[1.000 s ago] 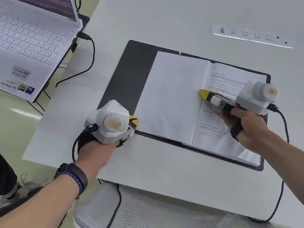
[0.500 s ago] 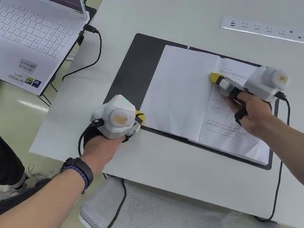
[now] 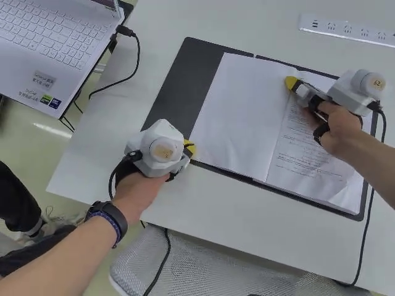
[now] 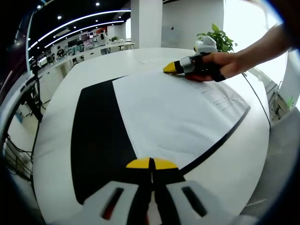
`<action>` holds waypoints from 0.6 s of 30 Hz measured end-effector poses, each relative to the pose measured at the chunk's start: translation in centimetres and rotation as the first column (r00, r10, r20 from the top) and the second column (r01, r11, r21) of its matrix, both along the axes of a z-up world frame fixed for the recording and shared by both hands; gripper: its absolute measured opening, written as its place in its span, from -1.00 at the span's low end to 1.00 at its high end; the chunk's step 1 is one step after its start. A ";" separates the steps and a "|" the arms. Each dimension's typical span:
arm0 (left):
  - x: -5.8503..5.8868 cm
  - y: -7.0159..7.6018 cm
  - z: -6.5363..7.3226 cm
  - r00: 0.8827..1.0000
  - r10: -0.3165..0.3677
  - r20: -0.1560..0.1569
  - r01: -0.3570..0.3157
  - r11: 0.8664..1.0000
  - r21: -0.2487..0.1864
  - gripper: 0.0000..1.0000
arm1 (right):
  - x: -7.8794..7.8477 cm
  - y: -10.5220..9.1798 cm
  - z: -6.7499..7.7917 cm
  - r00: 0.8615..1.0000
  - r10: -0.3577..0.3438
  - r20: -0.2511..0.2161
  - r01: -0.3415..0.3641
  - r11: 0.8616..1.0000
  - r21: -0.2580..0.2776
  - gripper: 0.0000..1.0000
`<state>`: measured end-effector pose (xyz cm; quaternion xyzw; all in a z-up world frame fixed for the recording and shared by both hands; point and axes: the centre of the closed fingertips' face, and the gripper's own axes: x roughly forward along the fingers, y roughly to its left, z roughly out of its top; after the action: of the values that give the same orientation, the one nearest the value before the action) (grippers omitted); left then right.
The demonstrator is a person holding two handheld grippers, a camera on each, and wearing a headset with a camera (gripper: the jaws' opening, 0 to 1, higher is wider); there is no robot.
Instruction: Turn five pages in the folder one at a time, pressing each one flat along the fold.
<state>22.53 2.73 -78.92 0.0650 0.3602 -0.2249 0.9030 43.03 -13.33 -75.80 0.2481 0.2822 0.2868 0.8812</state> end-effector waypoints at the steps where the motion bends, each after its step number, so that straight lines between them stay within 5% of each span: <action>1: 0.0 0.0 0.0 1.000 -0.001 0.000 0.001 1.000 0.000 -1.00 | 0.1 -0.1 0.1 1.000 -0.008 0.001 0.008 1.000 0.001 -1.00; 11: 0.0 0.0 0.0 1.000 -0.007 -0.008 0.007 1.000 -0.002 -1.00 | 2.7 -0.9 -0.5 0.996 -0.083 -0.020 0.084 0.995 0.053 -1.00; 18: 0.0 0.1 0.0 1.000 0.004 -0.009 -0.004 1.000 -0.003 -1.00 | 1.9 -0.5 -0.5 0.998 -0.058 -0.010 0.058 0.997 0.046 -1.00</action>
<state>22.49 2.80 -78.96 0.0616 0.3642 -0.2239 0.9019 44.97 -13.86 -76.26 0.2776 0.2718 0.2665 0.8821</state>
